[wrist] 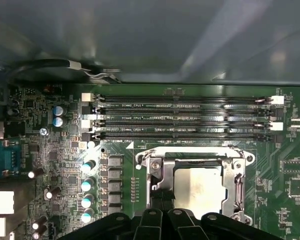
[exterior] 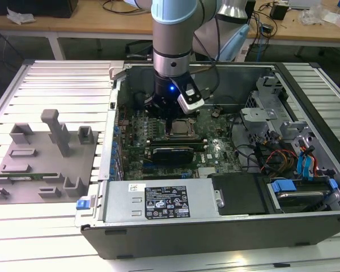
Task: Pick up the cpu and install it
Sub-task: 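Close the cpu cover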
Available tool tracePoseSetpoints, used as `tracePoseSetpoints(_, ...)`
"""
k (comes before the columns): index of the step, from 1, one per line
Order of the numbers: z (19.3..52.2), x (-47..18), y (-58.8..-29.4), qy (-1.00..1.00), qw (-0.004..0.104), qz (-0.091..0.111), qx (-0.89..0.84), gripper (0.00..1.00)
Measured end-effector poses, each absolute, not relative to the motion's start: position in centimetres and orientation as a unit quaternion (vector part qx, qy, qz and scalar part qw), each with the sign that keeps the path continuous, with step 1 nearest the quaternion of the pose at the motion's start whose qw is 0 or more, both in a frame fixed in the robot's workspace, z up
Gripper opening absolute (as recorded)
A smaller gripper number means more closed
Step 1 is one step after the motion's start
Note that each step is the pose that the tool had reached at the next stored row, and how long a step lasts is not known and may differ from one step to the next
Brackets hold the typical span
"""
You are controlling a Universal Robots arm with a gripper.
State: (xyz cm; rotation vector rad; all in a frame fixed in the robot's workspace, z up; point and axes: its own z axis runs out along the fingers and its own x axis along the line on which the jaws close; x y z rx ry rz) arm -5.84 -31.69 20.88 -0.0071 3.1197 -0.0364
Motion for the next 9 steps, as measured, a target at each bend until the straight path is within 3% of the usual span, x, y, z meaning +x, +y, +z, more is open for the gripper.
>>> tracePoseSetpoints(9, 20.46, -5.86, -31.69, 1.0, 0.011, -0.004, -0.002, 0.11)
